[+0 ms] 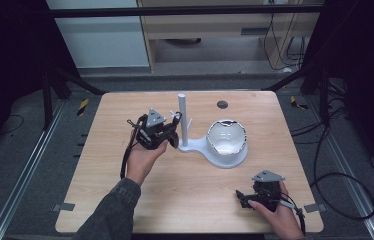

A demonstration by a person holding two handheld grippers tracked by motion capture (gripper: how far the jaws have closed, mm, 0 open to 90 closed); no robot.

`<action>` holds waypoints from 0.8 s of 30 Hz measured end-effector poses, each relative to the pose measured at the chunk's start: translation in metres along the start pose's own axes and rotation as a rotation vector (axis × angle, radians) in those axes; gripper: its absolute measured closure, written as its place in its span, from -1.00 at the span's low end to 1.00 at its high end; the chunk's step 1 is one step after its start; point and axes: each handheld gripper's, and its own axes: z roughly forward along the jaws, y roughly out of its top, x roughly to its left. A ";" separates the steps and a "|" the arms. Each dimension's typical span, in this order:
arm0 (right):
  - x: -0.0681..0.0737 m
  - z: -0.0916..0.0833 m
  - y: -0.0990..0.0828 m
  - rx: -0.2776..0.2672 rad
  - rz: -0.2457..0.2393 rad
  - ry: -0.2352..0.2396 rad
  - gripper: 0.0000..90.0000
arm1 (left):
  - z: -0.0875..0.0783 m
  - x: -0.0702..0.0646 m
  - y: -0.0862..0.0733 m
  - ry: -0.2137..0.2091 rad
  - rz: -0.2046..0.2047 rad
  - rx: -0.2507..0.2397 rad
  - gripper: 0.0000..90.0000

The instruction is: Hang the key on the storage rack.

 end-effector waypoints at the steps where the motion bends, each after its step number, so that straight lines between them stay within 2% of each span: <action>1: 0.000 0.000 0.000 0.000 0.000 0.000 -0.99 | 0.000 0.000 0.000 0.000 0.000 0.000 0.78; 23: 0.000 0.000 0.000 -0.002 -0.007 0.003 -0.99 | 0.012 -0.001 -0.005 -0.010 -0.016 -0.026 0.78; 24: 0.001 0.000 0.000 0.001 0.005 -0.002 -0.99 | 0.013 -0.001 -0.005 -0.008 -0.015 -0.027 0.78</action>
